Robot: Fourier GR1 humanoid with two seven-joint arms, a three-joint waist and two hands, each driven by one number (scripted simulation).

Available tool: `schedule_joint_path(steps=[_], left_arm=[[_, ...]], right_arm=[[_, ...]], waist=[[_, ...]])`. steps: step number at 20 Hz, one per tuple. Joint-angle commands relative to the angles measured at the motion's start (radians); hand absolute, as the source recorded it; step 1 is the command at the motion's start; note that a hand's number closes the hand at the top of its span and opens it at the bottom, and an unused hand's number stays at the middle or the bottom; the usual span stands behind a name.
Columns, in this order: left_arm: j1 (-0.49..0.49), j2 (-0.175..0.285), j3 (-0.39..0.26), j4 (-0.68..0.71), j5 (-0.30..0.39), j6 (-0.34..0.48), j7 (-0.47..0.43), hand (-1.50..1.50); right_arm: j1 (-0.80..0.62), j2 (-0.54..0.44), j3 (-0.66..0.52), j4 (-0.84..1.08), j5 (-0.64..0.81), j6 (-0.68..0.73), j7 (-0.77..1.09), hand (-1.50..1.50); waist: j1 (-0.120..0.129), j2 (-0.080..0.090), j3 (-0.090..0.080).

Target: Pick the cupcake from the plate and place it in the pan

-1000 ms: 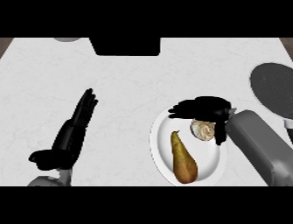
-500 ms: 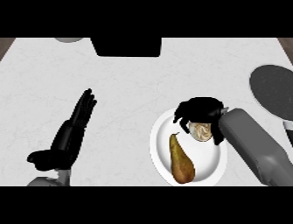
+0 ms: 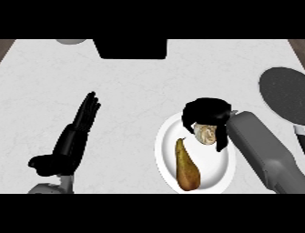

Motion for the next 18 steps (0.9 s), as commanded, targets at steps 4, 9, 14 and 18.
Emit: schedule_joint_path(steps=[4,9,14,18], left_arm=[[0.028,0.001,0.014,0.006,-0.005,0.018,-0.008,0.00],[0.034,0.009,0.028,-0.002,0.001,0.019,-0.001,0.00],[0.030,0.004,0.018,-0.006,-0.007,0.020,-0.003,0.00],[0.038,-0.007,0.009,0.027,-0.010,0.012,-0.022,0.00]], right_arm=[[0.008,0.004,-0.321,0.089,-0.159,-0.025,0.506,1.50],[-0.025,-0.012,-0.511,0.097,-0.224,-0.192,0.927,1.50],[-0.137,0.055,-0.515,-0.007,-0.118,-0.436,1.303,1.50],[-0.183,0.120,-0.500,-0.099,-0.032,-0.547,1.538,1.50]], waist=[[-0.053,0.005,0.006],[-0.074,-0.009,0.003],[-0.040,-0.013,0.001],[-0.033,-0.005,0.004]])
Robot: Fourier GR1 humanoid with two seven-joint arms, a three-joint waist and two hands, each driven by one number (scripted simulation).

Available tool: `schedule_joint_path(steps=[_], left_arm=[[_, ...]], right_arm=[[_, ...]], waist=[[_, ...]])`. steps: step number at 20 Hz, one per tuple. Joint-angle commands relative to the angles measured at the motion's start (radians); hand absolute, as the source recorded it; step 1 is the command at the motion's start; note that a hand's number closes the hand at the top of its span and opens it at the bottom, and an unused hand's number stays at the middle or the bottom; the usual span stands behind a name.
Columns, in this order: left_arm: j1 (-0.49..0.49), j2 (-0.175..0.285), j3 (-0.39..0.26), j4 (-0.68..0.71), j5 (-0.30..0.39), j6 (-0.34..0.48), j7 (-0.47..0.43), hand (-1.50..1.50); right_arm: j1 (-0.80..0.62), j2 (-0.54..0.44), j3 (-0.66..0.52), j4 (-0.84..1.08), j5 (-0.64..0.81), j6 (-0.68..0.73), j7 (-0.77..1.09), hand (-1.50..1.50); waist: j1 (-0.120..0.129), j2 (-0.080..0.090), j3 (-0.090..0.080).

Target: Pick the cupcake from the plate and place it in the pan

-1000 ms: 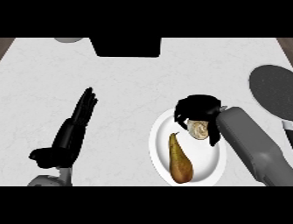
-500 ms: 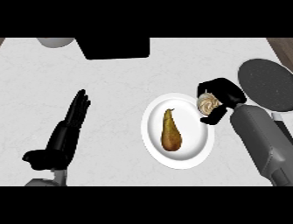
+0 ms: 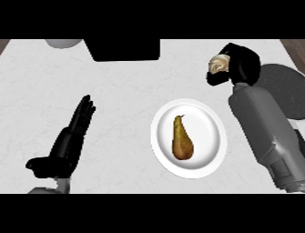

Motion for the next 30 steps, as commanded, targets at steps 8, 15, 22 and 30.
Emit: schedule_joint_path(steps=[8,15,22,30], left_arm=[[-0.024,0.010,0.027,-0.003,0.019,-0.039,0.024,0.00],[-0.027,-0.036,0.004,-0.017,-0.007,-0.031,0.022,0.00],[-0.087,-0.054,0.015,0.055,-0.027,-0.030,0.006,0.00],[-0.022,-0.020,0.020,-0.024,0.003,-0.082,0.009,0.00]], right_arm=[[0.106,0.015,-0.046,-0.293,0.094,-0.160,0.402,1.50],[0.168,-0.061,-0.126,-0.155,0.093,-0.367,0.298,1.50],[0.147,-0.252,-0.204,-0.012,0.114,-0.448,0.206,1.50],[0.150,-0.355,-0.373,0.208,-0.161,-0.638,-0.164,1.50]], waist=[[0.014,0.012,0.004],[0.040,0.021,0.005],[0.044,0.026,0.005],[0.075,0.035,0.009]])
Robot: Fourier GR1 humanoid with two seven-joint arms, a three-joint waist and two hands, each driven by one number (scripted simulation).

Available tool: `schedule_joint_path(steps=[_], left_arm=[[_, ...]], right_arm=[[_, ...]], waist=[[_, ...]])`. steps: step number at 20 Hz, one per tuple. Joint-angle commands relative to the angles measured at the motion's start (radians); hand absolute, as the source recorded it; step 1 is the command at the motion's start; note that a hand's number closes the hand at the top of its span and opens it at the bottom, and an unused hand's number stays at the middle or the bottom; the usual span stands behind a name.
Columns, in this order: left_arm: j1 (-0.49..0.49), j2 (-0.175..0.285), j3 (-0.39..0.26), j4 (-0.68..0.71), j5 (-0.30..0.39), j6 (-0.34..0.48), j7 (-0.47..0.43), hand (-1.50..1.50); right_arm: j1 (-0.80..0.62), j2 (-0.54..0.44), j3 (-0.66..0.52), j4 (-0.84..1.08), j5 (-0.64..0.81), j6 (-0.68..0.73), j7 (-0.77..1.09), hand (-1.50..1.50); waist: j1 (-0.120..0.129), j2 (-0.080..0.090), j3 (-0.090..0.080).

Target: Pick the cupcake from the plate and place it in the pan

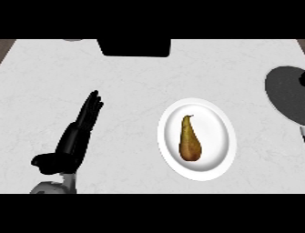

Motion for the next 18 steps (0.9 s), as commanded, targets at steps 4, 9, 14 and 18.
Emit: schedule_joint_path(steps=[4,9,14,18], left_arm=[[-0.007,-0.019,-0.016,0.027,-0.032,0.003,-0.025,0.00],[-0.040,-0.041,-0.023,0.033,-0.028,0.013,0.000,0.00],[-0.042,-0.021,-0.006,0.014,-0.007,-0.015,-0.002,0.00],[-0.057,-0.015,-0.002,-0.002,-0.003,-0.022,0.029,0.00]], right_arm=[[-0.064,-0.098,-0.113,0.183,-0.156,-0.054,-0.240,1.50],[-0.044,-0.121,-0.105,0.337,-0.171,0.307,-0.159,-1.50],[-0.103,-0.120,-0.186,0.359,-0.276,0.448,-0.265,-1.50],[-0.086,-0.145,-0.233,0.346,-0.321,0.430,-0.386,-1.50]], waist=[[0.017,0.008,0.002],[0.030,0.021,0.003],[0.045,0.023,0.006],[0.040,0.022,0.007]])
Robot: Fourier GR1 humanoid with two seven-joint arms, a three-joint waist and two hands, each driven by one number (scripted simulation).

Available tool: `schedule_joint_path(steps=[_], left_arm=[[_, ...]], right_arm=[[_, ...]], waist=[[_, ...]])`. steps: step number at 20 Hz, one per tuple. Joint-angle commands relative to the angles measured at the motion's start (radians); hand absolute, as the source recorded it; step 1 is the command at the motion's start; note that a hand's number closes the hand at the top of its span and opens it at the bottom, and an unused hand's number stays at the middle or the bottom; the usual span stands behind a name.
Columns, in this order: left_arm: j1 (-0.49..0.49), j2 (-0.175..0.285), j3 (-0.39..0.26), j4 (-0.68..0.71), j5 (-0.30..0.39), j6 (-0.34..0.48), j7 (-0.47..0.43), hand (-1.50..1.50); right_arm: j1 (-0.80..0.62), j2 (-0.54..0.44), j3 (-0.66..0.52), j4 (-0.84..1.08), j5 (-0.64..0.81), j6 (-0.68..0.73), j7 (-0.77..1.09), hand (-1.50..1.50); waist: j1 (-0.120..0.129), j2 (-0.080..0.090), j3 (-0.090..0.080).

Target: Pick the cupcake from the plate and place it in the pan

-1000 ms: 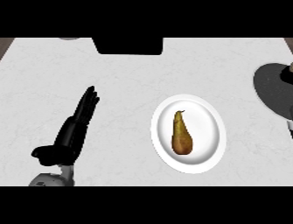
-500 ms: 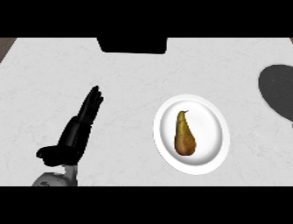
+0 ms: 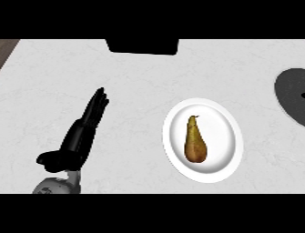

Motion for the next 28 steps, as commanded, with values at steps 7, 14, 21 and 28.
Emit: schedule_joint_path(steps=[7,14,21,28], left_arm=[[0.001,-0.007,0.022,0.044,-0.006,0.011,-0.019,0.00],[0.054,0.001,0.024,0.013,-0.009,0.006,-0.012,0.00],[0.056,-0.001,0.039,-0.021,-0.004,-0.003,0.007,0.00],[0.117,-0.003,0.027,-0.129,-0.039,0.017,0.062,0.00]], right_arm=[[0.022,0.025,-0.216,-0.078,-0.237,-0.063,-0.331,-1.50],[0.092,-0.006,-0.323,-0.078,-0.408,0.179,-0.457,-1.50],[0.213,-0.003,-0.292,-0.106,-0.475,0.423,-0.586,-1.50],[0.371,0.053,-0.225,-0.320,-0.550,0.498,-0.555,-1.50]], waist=[[-0.028,-0.008,-0.002],[-0.058,-0.027,-0.007],[-0.062,-0.031,-0.008],[-0.071,-0.036,-0.010]])
